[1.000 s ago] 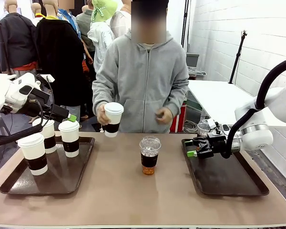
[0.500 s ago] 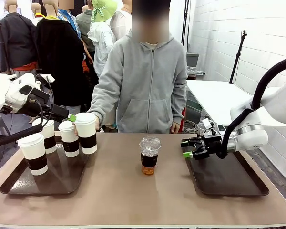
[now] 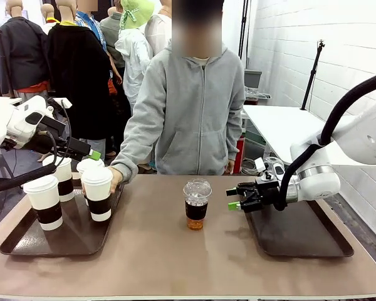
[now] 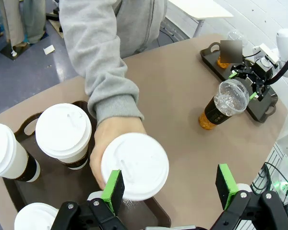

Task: Distribute the coffee onto the tray.
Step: Pick up another iced Americano from the middle of the table and place it on the right Handle tray.

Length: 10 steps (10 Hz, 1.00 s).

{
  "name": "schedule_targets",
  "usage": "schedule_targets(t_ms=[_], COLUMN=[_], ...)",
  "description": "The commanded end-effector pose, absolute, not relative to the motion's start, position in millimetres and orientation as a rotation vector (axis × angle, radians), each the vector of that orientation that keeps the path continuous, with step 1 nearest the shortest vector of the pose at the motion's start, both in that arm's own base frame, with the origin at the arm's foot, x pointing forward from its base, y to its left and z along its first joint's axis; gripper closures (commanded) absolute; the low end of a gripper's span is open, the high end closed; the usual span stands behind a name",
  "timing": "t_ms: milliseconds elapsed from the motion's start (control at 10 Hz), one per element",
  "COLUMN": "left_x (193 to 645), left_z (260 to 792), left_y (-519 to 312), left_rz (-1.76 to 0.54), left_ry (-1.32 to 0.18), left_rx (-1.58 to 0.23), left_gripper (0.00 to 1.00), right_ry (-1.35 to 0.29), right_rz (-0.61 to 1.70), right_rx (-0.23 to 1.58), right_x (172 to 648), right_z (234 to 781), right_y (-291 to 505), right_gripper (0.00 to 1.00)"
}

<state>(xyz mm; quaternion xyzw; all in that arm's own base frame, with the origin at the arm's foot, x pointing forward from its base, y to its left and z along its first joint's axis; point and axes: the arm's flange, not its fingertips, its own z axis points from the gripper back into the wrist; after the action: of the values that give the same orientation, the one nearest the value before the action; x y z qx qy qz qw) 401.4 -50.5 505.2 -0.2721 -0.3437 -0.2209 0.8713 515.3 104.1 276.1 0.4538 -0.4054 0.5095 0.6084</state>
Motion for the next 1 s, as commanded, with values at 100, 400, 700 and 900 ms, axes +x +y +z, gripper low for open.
schedule_targets(t_ms=[100, 400, 700, 900], left_x=[404.7, 404.7, 404.7, 404.7], left_z=[502.2, 502.2, 502.2, 502.2], left_y=[-48.2, -48.2, -48.2, -48.2], left_rz=[-0.478, -0.478, -0.478, -0.478], left_ry=[-0.732, -0.732, -0.732, -0.732], left_rx=[-0.585, -0.585, -0.585, -0.585], left_gripper=[0.00, 0.00, 0.00, 0.00], right_ry=[-0.956, -0.957, -0.978, -0.979], right_rz=[1.160, 1.164, 1.159, 1.159], right_rx=[1.036, 1.047, 1.025, 1.028], right_x=[505.4, 502.4, 500.5, 499.5], right_z=[272.2, 268.5, 262.4, 260.0], right_y=[121.8, 134.3, 148.4, 155.5], right_gripper=[0.00, 0.00, 0.00, 0.00])
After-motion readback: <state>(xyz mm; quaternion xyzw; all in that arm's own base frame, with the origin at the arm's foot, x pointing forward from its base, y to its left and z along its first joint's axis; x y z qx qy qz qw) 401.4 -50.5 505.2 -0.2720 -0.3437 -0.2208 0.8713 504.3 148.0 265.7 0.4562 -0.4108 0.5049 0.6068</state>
